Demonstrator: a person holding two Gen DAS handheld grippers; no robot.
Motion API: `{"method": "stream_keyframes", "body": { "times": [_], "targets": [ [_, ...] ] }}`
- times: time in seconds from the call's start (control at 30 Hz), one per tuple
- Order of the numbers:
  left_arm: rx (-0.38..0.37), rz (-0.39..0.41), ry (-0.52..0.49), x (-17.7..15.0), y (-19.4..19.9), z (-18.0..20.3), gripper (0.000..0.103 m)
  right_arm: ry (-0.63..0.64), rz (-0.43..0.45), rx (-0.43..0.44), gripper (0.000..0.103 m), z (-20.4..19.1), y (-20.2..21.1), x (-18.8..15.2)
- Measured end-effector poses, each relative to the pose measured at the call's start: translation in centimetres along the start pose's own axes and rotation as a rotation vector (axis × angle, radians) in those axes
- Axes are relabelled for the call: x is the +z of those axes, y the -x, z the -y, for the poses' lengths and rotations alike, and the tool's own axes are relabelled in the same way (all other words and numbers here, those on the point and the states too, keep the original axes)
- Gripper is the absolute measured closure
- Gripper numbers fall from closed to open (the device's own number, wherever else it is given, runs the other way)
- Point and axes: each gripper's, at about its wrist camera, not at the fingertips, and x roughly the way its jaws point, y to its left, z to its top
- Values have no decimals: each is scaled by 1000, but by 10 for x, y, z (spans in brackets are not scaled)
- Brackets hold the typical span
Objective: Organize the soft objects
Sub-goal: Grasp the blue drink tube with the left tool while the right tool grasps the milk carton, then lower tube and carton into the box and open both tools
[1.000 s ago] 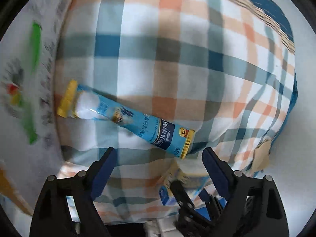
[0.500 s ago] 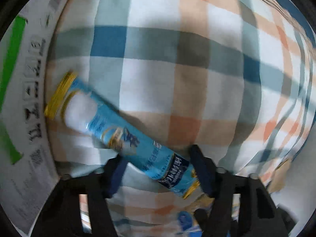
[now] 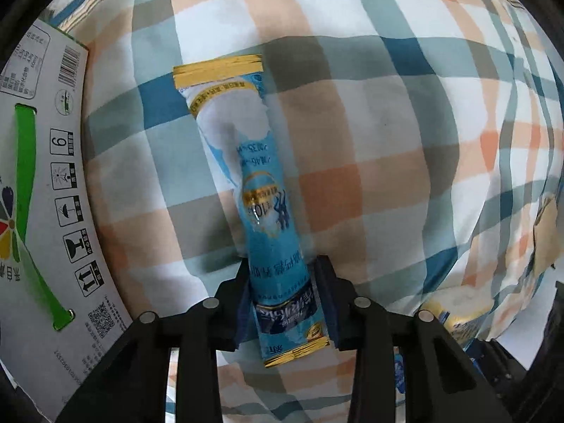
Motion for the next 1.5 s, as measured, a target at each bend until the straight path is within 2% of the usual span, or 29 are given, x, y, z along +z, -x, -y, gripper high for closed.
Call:
{"method": "stream_keyframes", "body": {
  "times": [0.2, 0.33, 0.47, 0.6, 0.87, 1.03, 1.23, 1.37, 1.5],
  "targets": [
    [-3, -1, -3, 2, 0, 2, 72, 32, -9, -59, 28, -11, -8, 6],
    [21, 10, -27, -1, 7, -20, 77, 40, -6, -86, 36, -13, -9, 4],
    [42, 34, -63, -11, 2, -13, 75, 44, -13, -82, 36, -12, -7, -3],
    [61, 46, -65, -13, -1, -10, 76, 82, -27, -121, 32, -23, -13, -5],
    [29, 92, -74, -32, 20, -4, 80, 52, -12, -124, 37, -36, -5, 3],
    [-8, 170, -110, -50, 53, 1, 82, 65, 26, -105, 38, -44, 19, -6],
    [-112, 272, -114, -80, 115, -15, 82, 111, 99, -68, 38, -73, 67, -21],
    [-144, 358, -99, -93, 166, -44, 82, 165, 165, -43, 38, -106, 106, -34],
    [-133, 424, -47, -95, 203, -97, 82, 243, 241, -7, 38, -152, 149, -46]
  ]
}}
